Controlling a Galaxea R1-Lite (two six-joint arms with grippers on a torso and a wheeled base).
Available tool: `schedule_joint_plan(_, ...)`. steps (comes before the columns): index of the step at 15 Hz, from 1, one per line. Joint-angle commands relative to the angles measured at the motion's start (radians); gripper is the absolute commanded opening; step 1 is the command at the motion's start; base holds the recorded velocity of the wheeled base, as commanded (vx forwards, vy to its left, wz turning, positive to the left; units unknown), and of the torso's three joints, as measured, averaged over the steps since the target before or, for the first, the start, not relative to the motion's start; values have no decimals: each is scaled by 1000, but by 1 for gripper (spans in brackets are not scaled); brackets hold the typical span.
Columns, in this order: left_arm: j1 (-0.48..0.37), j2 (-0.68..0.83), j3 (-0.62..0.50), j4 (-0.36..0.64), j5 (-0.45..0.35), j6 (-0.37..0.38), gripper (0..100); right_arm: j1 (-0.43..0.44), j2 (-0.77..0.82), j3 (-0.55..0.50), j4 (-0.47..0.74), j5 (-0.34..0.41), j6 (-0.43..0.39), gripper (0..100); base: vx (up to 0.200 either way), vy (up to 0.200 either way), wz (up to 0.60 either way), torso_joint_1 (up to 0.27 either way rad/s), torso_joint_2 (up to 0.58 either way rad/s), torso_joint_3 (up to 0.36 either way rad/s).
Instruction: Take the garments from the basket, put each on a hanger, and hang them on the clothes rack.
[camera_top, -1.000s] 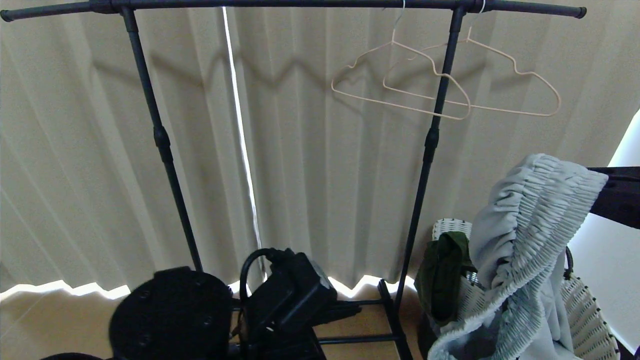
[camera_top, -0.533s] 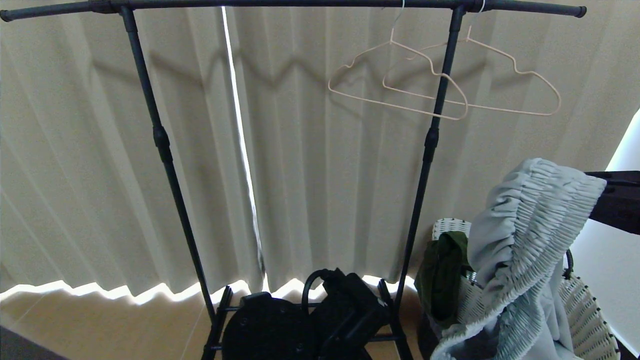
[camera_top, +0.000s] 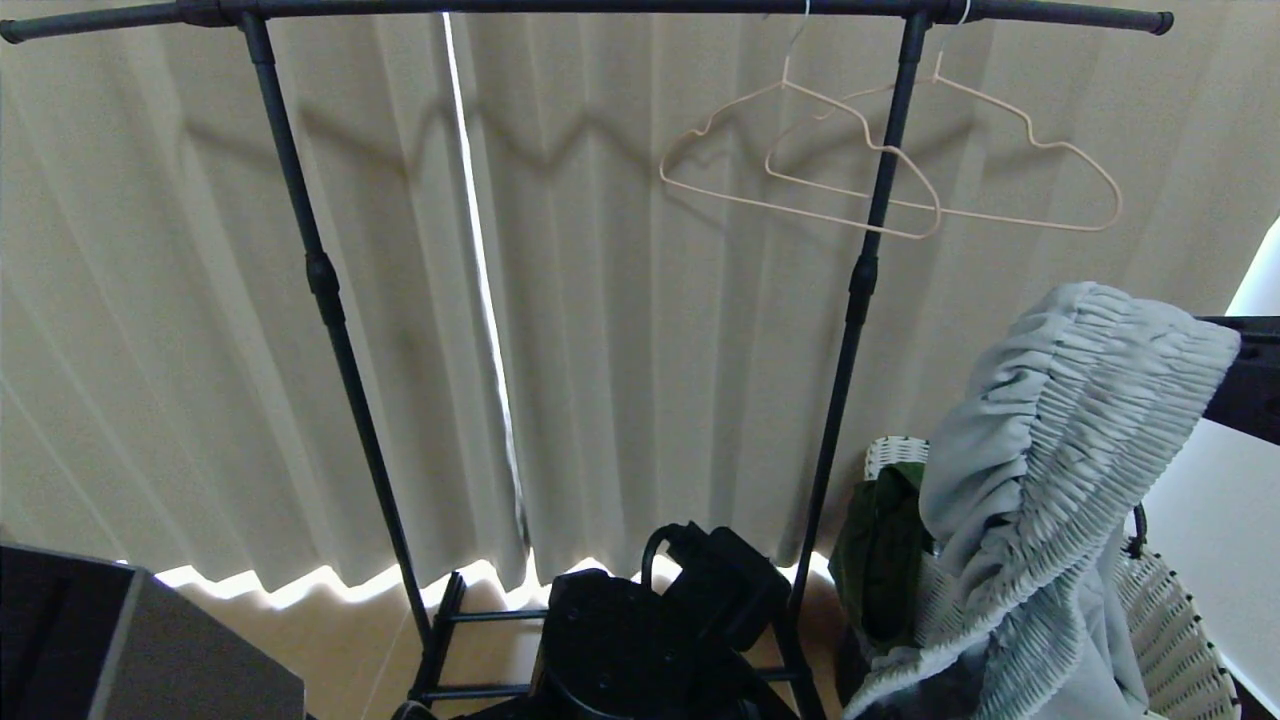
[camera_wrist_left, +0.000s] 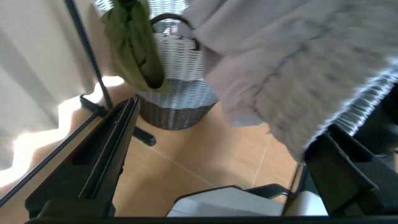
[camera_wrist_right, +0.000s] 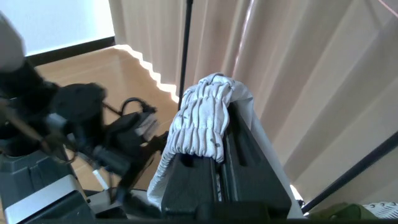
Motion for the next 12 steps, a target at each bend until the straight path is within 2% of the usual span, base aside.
schedule_joint_plan(1, 11, 5, -3, 0, 0, 0, 100, 1, -3, 3, 0, 0, 0, 0, 0, 0, 0, 0, 0, 0)
schedule_joint_plan(5, 11, 2, 11, 0, 1, 0, 100, 0, -5, 8, -1, 0, 0, 0, 0, 0, 0, 0, 0, 0)
schedule_joint_plan(6, 11, 2, 11, -2, 1, 0, 0, 0, -5, 8, -1, 0, 0, 0, 0, 0, 0, 0, 0, 0)
schedule_joint_plan(10, 11, 0, 9, -2, 1, 3, 0, 1, -6, 17, -3, 0, -2, 0, 0, 0, 0, 0, 0, 0)
schedule_joint_plan(12, 11, 3, 27, -66, 24, 11, 0, 0, -5, 23, -6, -2, 0, 0, 0, 0, 0, 0, 0, 0)
